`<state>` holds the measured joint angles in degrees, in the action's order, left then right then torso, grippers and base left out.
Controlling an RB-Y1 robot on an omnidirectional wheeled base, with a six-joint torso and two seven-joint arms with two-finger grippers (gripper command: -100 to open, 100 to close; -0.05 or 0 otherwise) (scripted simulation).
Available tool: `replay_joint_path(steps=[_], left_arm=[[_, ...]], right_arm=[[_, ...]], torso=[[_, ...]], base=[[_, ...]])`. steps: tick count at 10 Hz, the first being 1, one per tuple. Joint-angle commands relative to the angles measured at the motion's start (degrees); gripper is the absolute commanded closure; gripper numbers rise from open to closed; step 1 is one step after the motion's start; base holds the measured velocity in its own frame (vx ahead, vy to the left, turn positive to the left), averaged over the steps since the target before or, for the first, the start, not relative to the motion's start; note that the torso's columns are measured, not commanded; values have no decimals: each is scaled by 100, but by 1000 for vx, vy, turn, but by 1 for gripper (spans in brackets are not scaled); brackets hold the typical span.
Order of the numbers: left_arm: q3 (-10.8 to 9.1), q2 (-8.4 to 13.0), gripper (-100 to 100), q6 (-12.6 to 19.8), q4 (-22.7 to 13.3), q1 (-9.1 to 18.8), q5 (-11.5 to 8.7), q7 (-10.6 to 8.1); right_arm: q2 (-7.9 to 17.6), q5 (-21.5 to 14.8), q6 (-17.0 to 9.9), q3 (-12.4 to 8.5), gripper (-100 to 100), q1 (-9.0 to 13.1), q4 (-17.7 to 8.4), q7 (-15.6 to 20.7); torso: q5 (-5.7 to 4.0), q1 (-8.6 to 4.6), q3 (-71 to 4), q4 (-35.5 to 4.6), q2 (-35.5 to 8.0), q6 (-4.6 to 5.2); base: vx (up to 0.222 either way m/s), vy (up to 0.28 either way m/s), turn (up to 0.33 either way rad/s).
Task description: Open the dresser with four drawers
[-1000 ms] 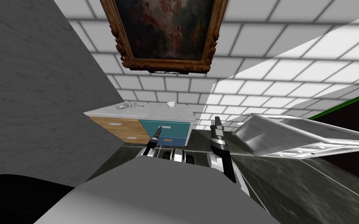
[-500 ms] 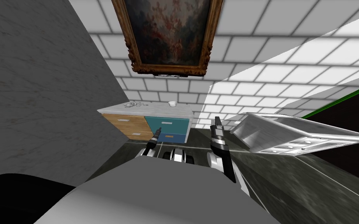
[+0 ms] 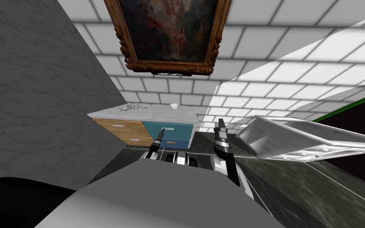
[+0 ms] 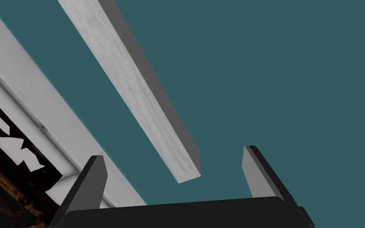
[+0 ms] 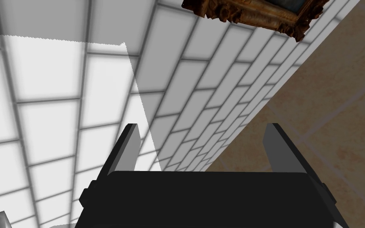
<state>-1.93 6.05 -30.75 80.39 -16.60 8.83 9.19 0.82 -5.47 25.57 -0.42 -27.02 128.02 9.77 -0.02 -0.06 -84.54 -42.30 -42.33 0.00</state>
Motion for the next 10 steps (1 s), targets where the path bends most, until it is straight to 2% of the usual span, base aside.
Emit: replay_joint_path(steps=[1, 2, 3, 7, 8, 10], left_arm=[[-18, 27, -100, 160, 112, 52, -13, -31], [-8, 7, -100, 67, 61, 25, -5, -8], [-9, 8, 100, 91, 72, 29, -6, -12], [63, 58, 100, 161, 314, -147, 10, -73], [65, 45, 100, 152, 274, -125, 7, -70], [116, 64, 100, 165, 360, -253, 24, -92]], right_arm=[[0, 0, 0, 0, 0, 2, 0, 0], [0, 0, 0, 0, 0, 2, 0, 0], [0, 0, 0, 0, 0, 2, 0, 0], [-1, 0, -1, 1, 0, 6, -1, 0], [-1, 0, -1, 1, 0, 6, -1, 0], [0, 0, -1, 1, 0, 4, -1, 0]], torso=[[0, 2, 19, -8, -33, 0], [1, 5, 16, -8, -23, 1], [2, 7, 11, -4, -18, -1], [0, 2, 17, -3, -27, -5], [-5, 10, 3, -6, -5, -8], [-5, 9, -17, 2, 22, -8]], base=[[83, 1, -26], [51, 1, -8], [8, 0, 2], [-178, -17, 16], [-91, -2, -4], [-140, -18, 25]])
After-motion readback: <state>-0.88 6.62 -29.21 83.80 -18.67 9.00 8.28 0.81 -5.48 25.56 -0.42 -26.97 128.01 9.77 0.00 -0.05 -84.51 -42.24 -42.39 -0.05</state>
